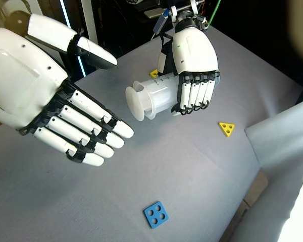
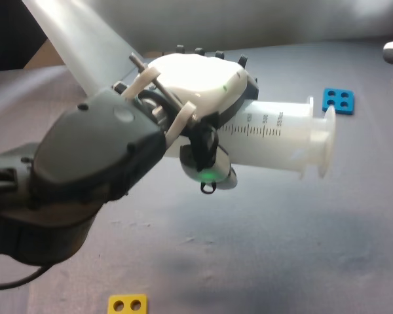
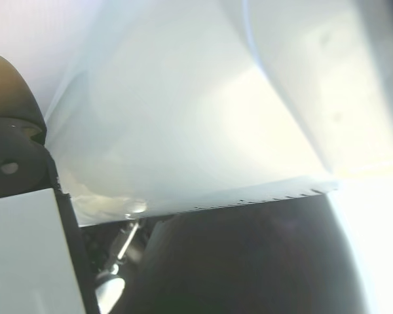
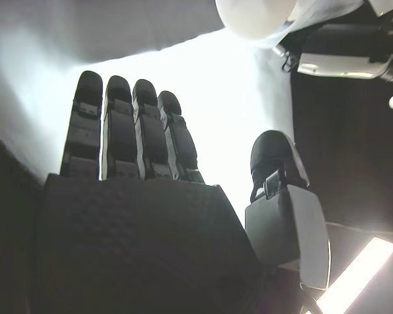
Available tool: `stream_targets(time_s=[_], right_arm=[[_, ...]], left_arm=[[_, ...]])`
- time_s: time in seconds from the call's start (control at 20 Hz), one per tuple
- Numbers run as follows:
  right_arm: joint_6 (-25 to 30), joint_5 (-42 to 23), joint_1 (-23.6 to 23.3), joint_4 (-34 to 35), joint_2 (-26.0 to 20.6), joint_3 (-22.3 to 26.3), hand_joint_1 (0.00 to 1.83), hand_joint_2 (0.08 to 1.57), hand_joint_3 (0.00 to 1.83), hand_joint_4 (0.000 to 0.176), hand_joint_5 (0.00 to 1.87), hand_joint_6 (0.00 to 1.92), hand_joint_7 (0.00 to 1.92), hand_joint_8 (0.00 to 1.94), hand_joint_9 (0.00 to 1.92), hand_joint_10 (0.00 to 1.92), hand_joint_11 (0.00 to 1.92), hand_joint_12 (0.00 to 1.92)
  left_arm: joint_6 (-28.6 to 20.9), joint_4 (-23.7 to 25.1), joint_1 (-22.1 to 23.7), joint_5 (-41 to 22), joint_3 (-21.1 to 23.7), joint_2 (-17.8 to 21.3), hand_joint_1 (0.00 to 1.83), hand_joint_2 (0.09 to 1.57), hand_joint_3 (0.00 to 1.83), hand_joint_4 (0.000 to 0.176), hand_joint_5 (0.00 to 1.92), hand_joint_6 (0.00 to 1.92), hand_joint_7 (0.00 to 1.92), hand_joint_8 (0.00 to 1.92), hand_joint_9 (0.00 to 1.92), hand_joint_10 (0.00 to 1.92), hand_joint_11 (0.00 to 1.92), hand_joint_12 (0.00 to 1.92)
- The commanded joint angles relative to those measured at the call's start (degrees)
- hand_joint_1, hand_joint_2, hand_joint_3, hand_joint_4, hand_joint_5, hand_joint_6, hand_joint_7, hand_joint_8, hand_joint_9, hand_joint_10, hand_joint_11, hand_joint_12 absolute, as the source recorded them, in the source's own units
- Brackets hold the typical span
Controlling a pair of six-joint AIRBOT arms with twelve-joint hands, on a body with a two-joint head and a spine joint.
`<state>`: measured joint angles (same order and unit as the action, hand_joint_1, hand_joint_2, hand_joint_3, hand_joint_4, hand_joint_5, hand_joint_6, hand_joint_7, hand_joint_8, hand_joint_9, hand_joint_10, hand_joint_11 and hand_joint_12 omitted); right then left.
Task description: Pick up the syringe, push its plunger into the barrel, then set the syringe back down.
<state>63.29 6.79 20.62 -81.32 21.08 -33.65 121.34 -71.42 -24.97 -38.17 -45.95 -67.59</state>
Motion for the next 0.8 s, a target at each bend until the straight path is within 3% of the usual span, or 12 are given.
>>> stream_targets(time_s=[0.0,0.15,0.2,0.3,0.4,0.55,0.75], right_arm=[[-1.5,-4.6,-0.8,-0.6,-0.2,-1.2,0.00,1.22,0.00,0.000,0.14,0.00,0.15,0.00,0.14,0.00,0.00,0.35],[-6.4,-5.6,-2.7,-0.6,-0.3,-2.8,0.00,1.23,0.00,0.000,0.14,0.00,0.15,0.00,0.13,0.00,0.00,0.33],[-10.2,-7.7,-2.9,-0.6,-0.3,-3.4,0.00,1.22,0.00,0.000,0.15,0.00,0.15,0.00,0.13,0.00,0.00,0.29],[-21.6,-18.6,-3.0,-0.6,-0.3,-5.5,0.00,1.23,0.00,0.000,0.15,0.00,0.15,0.00,0.13,0.00,0.00,0.29],[-27.7,-19.8,-3.9,-0.6,-0.2,-6.2,0.00,1.23,0.00,0.000,0.16,0.00,0.16,0.01,0.14,0.01,0.00,0.32],[-28.7,-20.2,-4.4,-0.6,0.0,-7.5,0.00,1.23,0.00,0.000,0.16,0.00,0.17,0.00,0.14,0.01,0.00,0.35],[-30.4,-26.5,-7.1,-0.6,0.1,-8.2,0.00,1.23,0.00,0.000,0.17,0.00,0.17,0.00,0.15,0.00,0.00,0.35]], left_arm=[[-2.0,5.9,-0.3,-2.1,-0.3,-0.2,1.37,1.11,0.00,0.000,0.95,1.09,0.98,0.99,0.88,1.14,0.68,1.12],[-5.0,8.9,-2.7,-2.1,-0.6,-0.8,1.37,1.12,0.00,0.000,0.94,1.12,0.97,1.01,0.87,1.14,0.67,1.13],[-5.8,9.8,-3.7,-2.1,-0.7,-1.1,1.37,1.12,0.00,0.000,0.95,1.09,0.96,1.01,0.87,1.17,0.67,1.13],[-7.6,11.5,-5.4,-2.2,-0.7,-1.6,1.37,1.12,0.00,0.000,0.95,1.09,0.97,1.01,0.87,1.17,0.67,1.16],[-10.3,14.3,-7.6,-2.3,-0.8,-2.2,1.37,1.12,0.00,0.000,0.94,1.10,0.97,1.00,0.87,1.16,0.65,1.16],[-12.9,17.0,-10.2,-2.6,-0.8,-2.9,1.37,1.12,0.00,0.000,0.94,1.10,0.97,1.00,0.88,1.15,0.67,1.15],[-17.5,21.1,-13.1,-4.7,-1.1,-3.9,1.37,1.11,0.00,0.000,0.97,1.03,0.97,1.01,0.88,1.17,0.67,1.16]])
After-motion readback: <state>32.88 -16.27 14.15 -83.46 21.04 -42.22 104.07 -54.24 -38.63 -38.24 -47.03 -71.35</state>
